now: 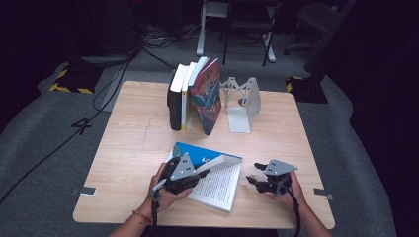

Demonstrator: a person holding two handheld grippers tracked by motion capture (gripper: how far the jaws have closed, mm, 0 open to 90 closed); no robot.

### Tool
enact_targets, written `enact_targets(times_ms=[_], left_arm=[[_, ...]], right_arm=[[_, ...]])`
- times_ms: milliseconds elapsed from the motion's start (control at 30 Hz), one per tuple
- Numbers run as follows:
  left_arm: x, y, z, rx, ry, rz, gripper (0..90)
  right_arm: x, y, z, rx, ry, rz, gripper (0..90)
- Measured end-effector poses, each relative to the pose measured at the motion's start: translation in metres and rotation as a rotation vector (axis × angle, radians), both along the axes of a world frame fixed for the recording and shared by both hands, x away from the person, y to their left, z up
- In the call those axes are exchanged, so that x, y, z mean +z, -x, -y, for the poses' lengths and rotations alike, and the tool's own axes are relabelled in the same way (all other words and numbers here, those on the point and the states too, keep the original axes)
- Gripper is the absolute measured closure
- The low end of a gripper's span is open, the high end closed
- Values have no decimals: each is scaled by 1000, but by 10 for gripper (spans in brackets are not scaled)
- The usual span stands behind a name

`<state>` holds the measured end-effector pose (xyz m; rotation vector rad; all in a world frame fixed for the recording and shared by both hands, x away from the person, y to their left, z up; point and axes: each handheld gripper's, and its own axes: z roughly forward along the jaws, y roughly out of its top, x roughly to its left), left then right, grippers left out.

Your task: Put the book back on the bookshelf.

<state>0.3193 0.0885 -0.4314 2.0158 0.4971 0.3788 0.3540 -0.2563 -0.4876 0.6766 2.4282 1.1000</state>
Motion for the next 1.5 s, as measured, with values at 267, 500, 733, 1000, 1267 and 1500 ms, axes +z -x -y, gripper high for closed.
enact_targets(times_ms=[267, 500, 733, 1000, 1267, 1500], left_arm=[[6, -1, -8, 4, 36, -2, 782], [8, -1, -11, -4, 38, -2, 785], [10, -2, -13, -4, 53, -17, 785], [19, -1, -8, -21, 47, -45, 784], [25, 4, 1, -54, 75, -48, 783], [29, 3, 15, -108, 109, -56, 783]], right_arm=[[-7, 0, -15, 55, 18, -34, 361], [-11, 1, -32, 146, 0, -55, 322], [-3, 8, -37, 165, -79, -20, 365], [13, 12, -33, 138, -164, 0, 387], [39, 18, -21, 109, -234, 48, 387], [61, 24, -9, 93, -261, 115, 395]])
